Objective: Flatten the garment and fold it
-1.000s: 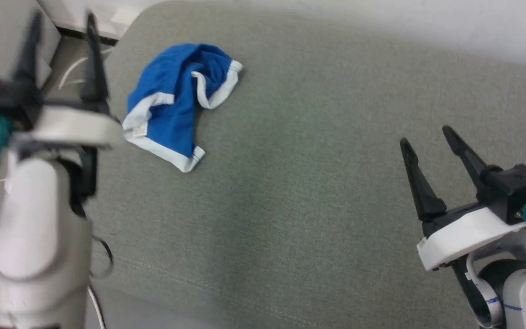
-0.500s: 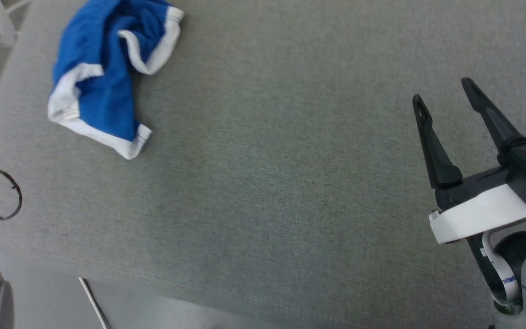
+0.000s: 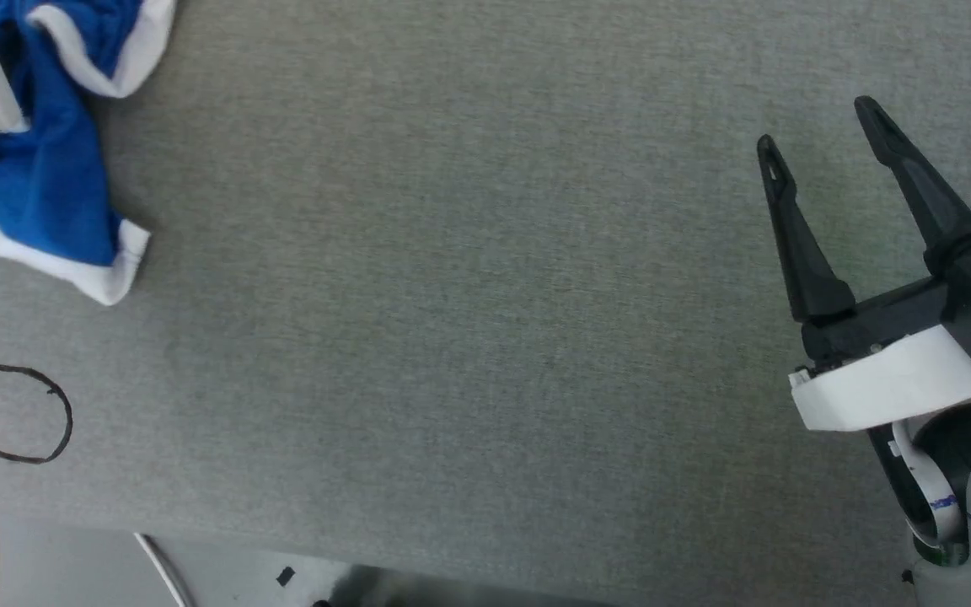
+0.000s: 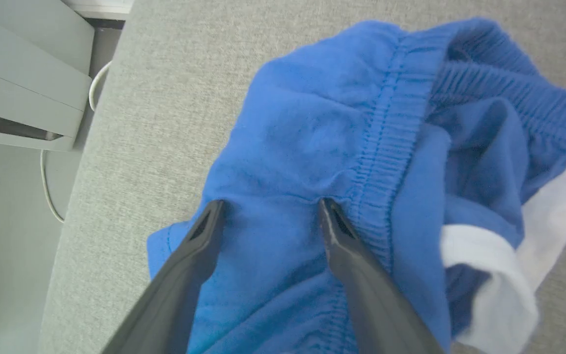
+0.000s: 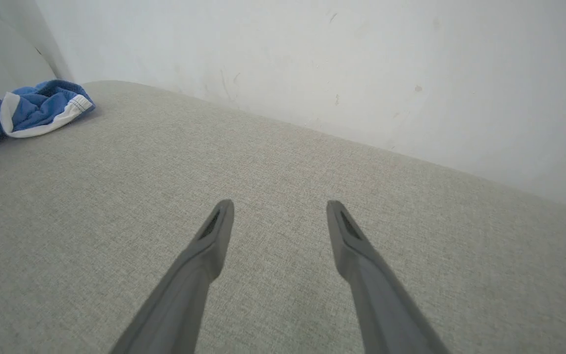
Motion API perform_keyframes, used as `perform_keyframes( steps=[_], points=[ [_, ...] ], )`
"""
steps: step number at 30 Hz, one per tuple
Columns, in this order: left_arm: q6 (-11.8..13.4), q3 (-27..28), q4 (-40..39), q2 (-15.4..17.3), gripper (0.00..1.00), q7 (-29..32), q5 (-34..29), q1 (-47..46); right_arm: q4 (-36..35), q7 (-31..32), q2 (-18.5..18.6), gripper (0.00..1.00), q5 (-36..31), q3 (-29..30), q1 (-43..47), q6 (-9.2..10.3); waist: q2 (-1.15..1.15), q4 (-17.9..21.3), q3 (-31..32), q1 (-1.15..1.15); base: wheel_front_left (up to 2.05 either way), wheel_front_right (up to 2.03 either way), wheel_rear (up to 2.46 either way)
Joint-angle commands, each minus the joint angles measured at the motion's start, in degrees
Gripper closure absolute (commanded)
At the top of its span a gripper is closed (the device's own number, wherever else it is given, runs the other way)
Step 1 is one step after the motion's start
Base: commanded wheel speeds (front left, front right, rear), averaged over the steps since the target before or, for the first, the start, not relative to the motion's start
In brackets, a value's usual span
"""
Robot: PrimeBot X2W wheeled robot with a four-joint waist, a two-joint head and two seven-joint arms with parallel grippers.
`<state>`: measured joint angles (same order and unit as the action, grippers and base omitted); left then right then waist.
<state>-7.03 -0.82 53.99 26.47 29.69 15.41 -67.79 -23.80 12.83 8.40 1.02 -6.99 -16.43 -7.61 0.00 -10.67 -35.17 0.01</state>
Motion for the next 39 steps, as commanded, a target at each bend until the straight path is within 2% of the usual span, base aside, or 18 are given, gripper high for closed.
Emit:
perform_keyframes(
  steps=[1, 5, 6, 7, 8, 9, 10, 11, 15, 18, 23, 27, 33, 39],
  points=[
    [-0.05, 0.3, 0.83, 0.44, 0.0, 1.53, 0.72, 0.14, 0.03, -0.33, 0.18, 0.0, -0.51, -0.03, -0.75, 0.12, 0.0, 2.07, -1.79, -0.01, 0.0, 0.0, 0.0],
    [0.27, 0.81, 3.35, 0.17, 0.0, 7.52, 2.32, 1.71, 0.2, -0.61, 0.07, 0.0, -0.68, 0.11, -0.72, 0.12, 0.0, 2.74, -1.78, -0.01, 0.0, 0.0, 0.0],
    [0.69, 0.92, 3.7, 0.25, 0.04, 8.83, 2.54, 1.95, 0.18, -0.66, 0.07, 0.0, -0.69, 0.16, -0.67, 0.12, 0.0, 2.86, -1.73, -0.01, 0.0, 0.0, 0.0],
    [1.44, 0.93, 3.97, 0.39, 0.16, 9.92, 2.52, 2.22, 0.18, -0.7, 0.09, 0.0, -0.67, 0.2, -0.61, 0.12, 0.0, 2.97, -1.66, -0.01, 0.0, 0.0, 0.0],
    [1.66, 0.87, 4.17, 0.37, 0.56, 11.12, 2.63, 2.5, 0.22, -0.74, 0.11, 0.0, -0.62, 0.22, -0.56, 0.12, 0.0, 3.08, -1.55, -0.01, 0.0, 0.0, 0.0],
    [1.99, 1.02, 4.07, 0.34, 0.8, 11.68, 2.88, 2.66, 0.28, -0.77, 0.14, 0.0, -0.54, 0.21, -0.53, 0.12, 0.0, 3.17, -1.43, -0.01, 0.0, 0.0, 0.0],
    [2.44, 1.15, 3.78, 0.32, 0.92, 11.74, 3.02, 2.8, 0.36, -0.77, 0.17, 0.0, -0.48, 0.22, -0.49, 0.12, 0.0, 3.23, -1.28, -0.01, 0.0, 0.0, 0.0],
    [2.86, 1.13, 3.52, 0.35, 1.0, 11.78, 2.99, 2.99, 0.49, -0.68, 0.19, 0.0, -0.47, 0.23, -0.45, 0.12, 0.0, 3.28, -1.1, -0.01, 0.0, 0.0, 0.0],
    [4.14, 0.52, 1.99, 0.86, 1.0, 10.21, 2.2, 3.72, 1.09, -0.55, 0.1, 0.0, -0.25, -0.05, -0.53, 0.12, 0.0, 3.38, 0.38, -0.01, 0.0, 0.0, 0.0],
    [5.15, -0.28, 0.0, 1.71, 1.0, 6.69, 0.85, 3.98, 1.91, -0.71, -0.13, 0.0, 0.14, 0.06, -0.43, 0.12, 0.0, 3.2, 2.13, -0.01, 0.0, 0.0, 0.0],
    [5.95, -2.59, -3.73, 3.28, 1.0, -2.95, -2.49, 3.32, 4.11, -1.44, -1.12, 0.0, 1.08, 0.72, 0.23, 0.12, 0.0, 2.58, 6.94, -0.01, 0.0, 0.0, 0.0],
    [5.23, -4.98, -6.45, 4.18, 1.0, -13.1, -5.27, 1.91, 6.12, -2.02, -2.02, 0.0, 2.04, 1.39, 1.05, 0.12, 0.0, 2.18, 11.63, -0.01, 0.0, 0.0, 0.0],
    [5.43, -7.04, -9.34, 3.35, 1.0, -26.95, -7.32, -0.65, 8.71, -2.88, -3.44, 0.0, 3.11, 2.6, 2.69, 0.12, 0.0, 2.28, 18.35, -0.01, 0.0, 0.0, 0.0],
    [4.22, -8.4, -11.93, 0.75, 1.0, -34.29, -6.67, -0.54, 10.49, -3.58, -4.48, 0.0, 3.74, 2.98, 4.49, 0.12, 0.0, 4.39, 23.45, -0.01, 0.0, 0.0, 0.0]
  ],
)
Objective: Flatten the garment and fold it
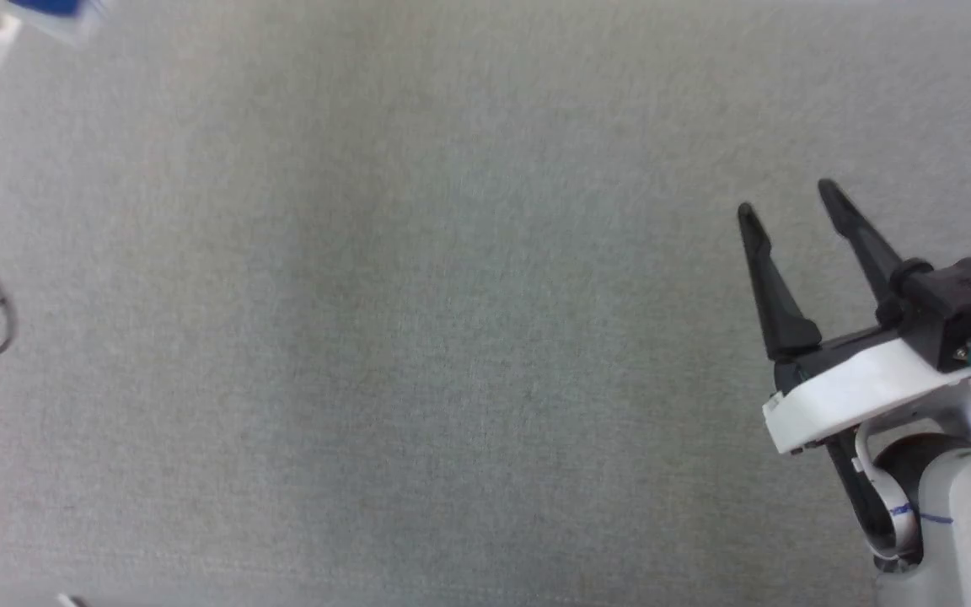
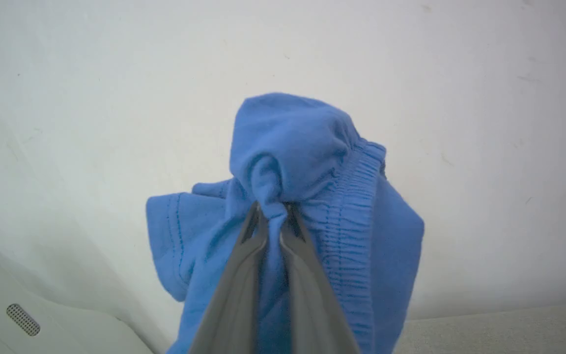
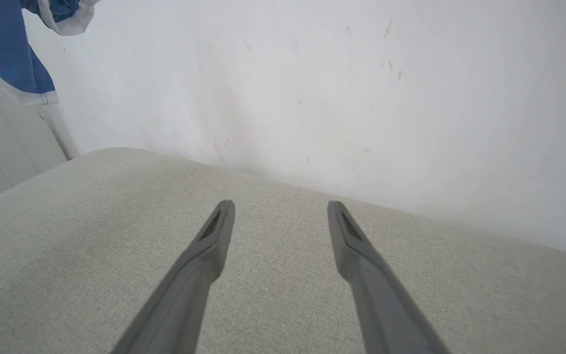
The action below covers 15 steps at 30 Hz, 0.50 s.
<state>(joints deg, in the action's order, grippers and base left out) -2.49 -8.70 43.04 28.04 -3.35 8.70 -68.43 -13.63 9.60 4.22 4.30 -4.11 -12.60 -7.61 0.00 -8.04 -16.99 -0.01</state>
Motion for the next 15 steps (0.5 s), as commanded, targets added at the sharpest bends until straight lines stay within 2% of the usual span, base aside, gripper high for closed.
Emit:
perform_keyframes(
  steps=[1, 6, 13, 15],
  points=[
    [-0.76, -1.48, -1.73, -1.03, 1.0, -1.61, -0.44, 0.58, 0.41, -0.43, -0.46, 0.0, 0.53, 0.15, 0.9, 0.12, 0.0, 2.41, 5.81, 0.01, 0.0, 0.0, 0.0],
    [-0.84, -3.08, -6.51, -5.53, 1.0, -0.55, 1.31, 4.97, 1.03, -1.11, -0.91, 0.0, 0.47, 0.5, 2.18, 0.12, 0.0, 6.07, 8.19, 0.01, 0.0, 0.0, 0.0],
    [2.81, -5.56, -17.61, -15.09, 1.0, 5.72, 5.01, 16.89, 1.04, -1.6, -1.21, 0.0, -0.45, 1.33, 4.42, 0.12, 0.0, 11.52, 9.3, 0.01, 0.0, 0.0, 0.0],
    [3.5, -6.1, -19.07, -16.36, 1.0, 7.1, 5.46, 19.04, 0.86, -1.64, -1.23, 0.0, -0.57, 1.53, 4.69, 0.12, 0.0, 12.11, 9.07, 0.01, 0.0, 0.0, 0.0]
  ],
)
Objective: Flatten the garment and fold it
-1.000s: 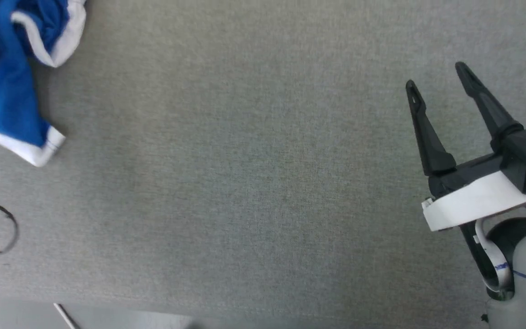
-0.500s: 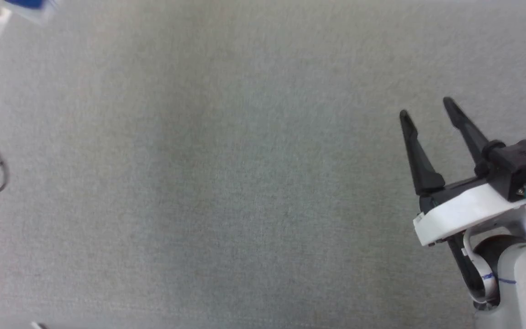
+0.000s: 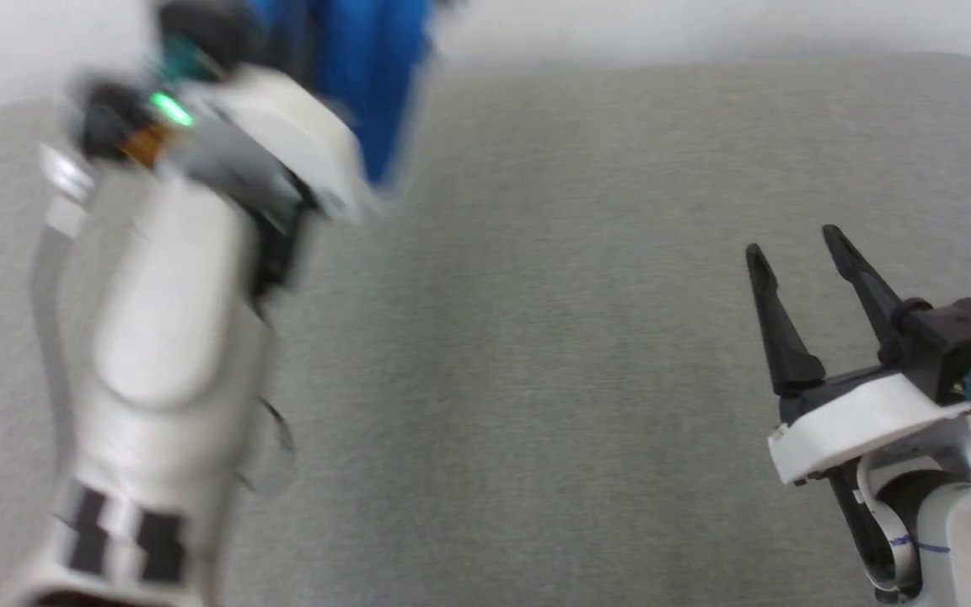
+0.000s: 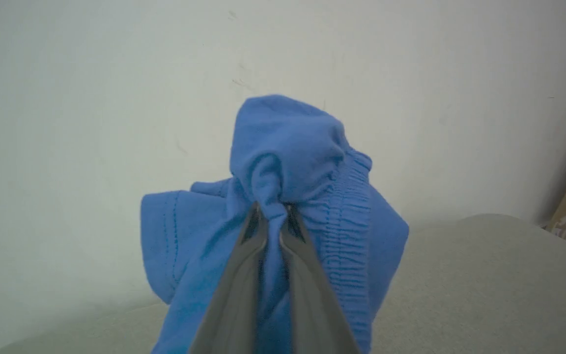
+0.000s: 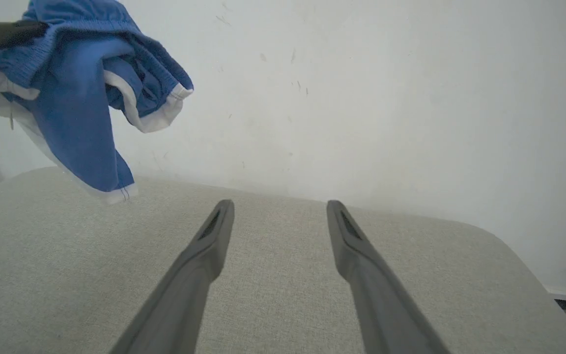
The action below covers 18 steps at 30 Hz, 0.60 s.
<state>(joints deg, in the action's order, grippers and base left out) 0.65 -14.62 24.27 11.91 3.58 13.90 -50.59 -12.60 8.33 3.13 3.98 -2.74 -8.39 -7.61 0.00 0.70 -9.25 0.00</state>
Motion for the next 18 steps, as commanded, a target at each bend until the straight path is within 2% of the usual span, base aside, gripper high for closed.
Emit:
perform_keyframes(
  steps=[1, 5, 9, 11, 12, 13, 14, 18],
  points=[
    [1.37, -0.76, -1.53, -1.52, 1.0, 1.6, 0.54, 3.59, -0.34, -0.44, -0.15, 0.0, -0.42, 0.46, 0.73, 0.12, 0.0, 3.73, 1.14, 0.0, 0.0, 0.0, 0.0],
    [5.6, -3.79, -5.68, -5.19, 1.0, 5.84, 0.69, 15.55, -0.91, -0.62, -0.21, 0.0, -0.87, 0.64, 1.53, 0.12, 0.0, 5.33, 0.36, 0.0, 0.0, 0.0, 0.0],
    [9.09, -6.15, -8.87, -6.15, 1.0, 7.81, 0.59, 27.78, -0.81, -1.04, -0.23, 0.0, -0.26, 0.44, 1.88, 0.12, 0.0, 6.09, 0.0, 0.0, 0.0, 0.0, 0.0],
    [9.73, -7.51, -10.41, -6.1, 1.0, 8.35, 0.3, 32.36, -0.66, -1.07, -0.23, 0.0, -0.07, 0.45, 2.07, 0.12, 0.0, 5.9, -0.08, 0.0, 0.0, 0.0, 0.0],
    [9.76, -8.24, -11.34, -5.97, 0.75, 8.41, 0.07, 34.08, -0.62, -1.05, -0.23, 0.0, 0.01, 0.53, 2.14, 0.12, 0.0, 5.61, -0.08, 0.0, 0.0, 0.0, 0.0],
    [9.68, -8.9, -12.3, -5.81, 0.16, 8.36, -0.14, 35.41, -0.52, -1.02, -0.24, 0.0, 0.05, 0.6, 2.23, 0.12, 0.0, 5.27, 0.09, 0.0, 0.0, 0.0, 0.0],
    [9.36, -9.62, -13.46, -5.57, 0.0, 8.16, -0.4, 36.37, -0.4, -0.99, -0.24, 0.0, 0.09, 0.58, 2.26, 0.12, 0.0, 4.97, 0.23, 0.0, 0.0, 0.0, 0.0],
    [8.67, -9.97, -19.62, -5.77, 0.0, 6.61, 1.22, 38.78, -0.1, -0.62, -0.24, 0.0, 0.31, 0.06, 2.21, 0.12, 0.0, 3.92, 1.28, 0.0, 0.0, 0.0, 0.0]
  ],
)
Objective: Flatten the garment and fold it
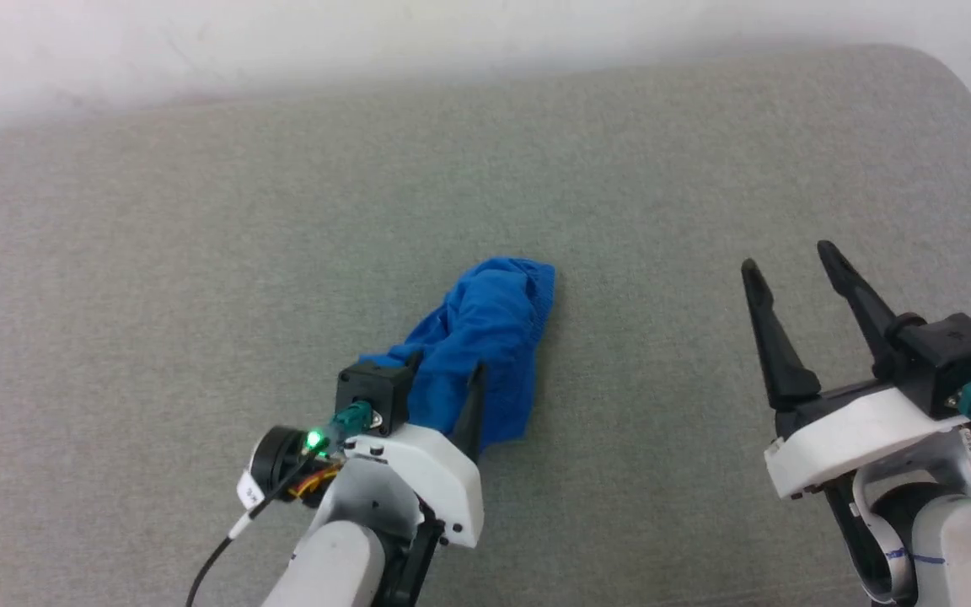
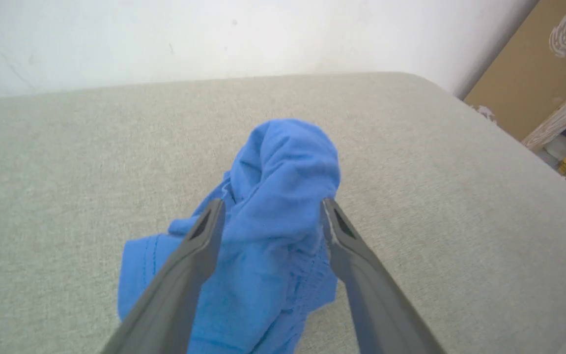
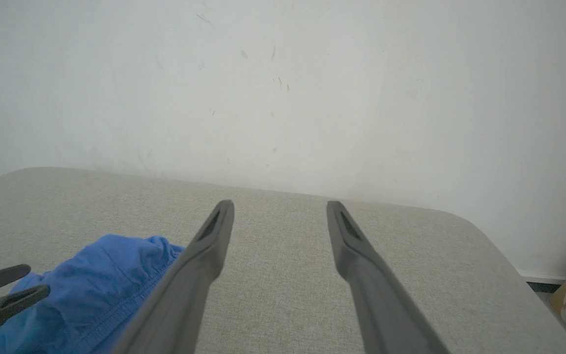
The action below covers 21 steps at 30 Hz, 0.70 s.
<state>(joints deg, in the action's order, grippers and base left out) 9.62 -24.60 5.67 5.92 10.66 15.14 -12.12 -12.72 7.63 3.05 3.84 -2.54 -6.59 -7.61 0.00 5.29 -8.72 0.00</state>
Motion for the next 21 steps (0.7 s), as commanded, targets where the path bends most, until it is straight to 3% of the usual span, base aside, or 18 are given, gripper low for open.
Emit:
perform_keyframes(
  steps=[1, 6, 10, 21],
  points=[
    [-0.44, -0.01, -2.69, 0.4, 0.0, -0.76, 0.04, 0.47, 0.08, 0.1, -0.16, 0.0, 0.54, -0.08, 0.35, 0.12, 0.0, -0.95, 0.99, 0.0, 0.0, 0.0, 0.0],
    [-0.67, 0.8, -10.02, 2.29, 0.0, -0.71, -0.34, -0.27, 0.46, 0.48, -0.16, 0.0, 0.65, 0.04, 0.71, 0.12, 0.0, -2.03, 2.56, 0.0, 0.0, 0.0, 0.0],
    [0.14, 2.77, -14.28, 5.73, 0.0, -0.8, -2.65, -1.42, 0.39, 0.76, -0.17, 0.0, 0.7, 0.1, 1.51, 0.12, 0.0, -2.69, 3.42, 0.0, 0.0, 0.0, 0.0],
    [6.35, 13.41, -17.93, 14.11, 0.0, -5.87, -5.65, 5.7, 1.23, 1.24, -0.17, 0.0, 2.93, 0.66, 5.17, 0.12, 0.0, -3.53, 6.76, 0.0, 0.0, 0.0, 0.0]
  ],
)
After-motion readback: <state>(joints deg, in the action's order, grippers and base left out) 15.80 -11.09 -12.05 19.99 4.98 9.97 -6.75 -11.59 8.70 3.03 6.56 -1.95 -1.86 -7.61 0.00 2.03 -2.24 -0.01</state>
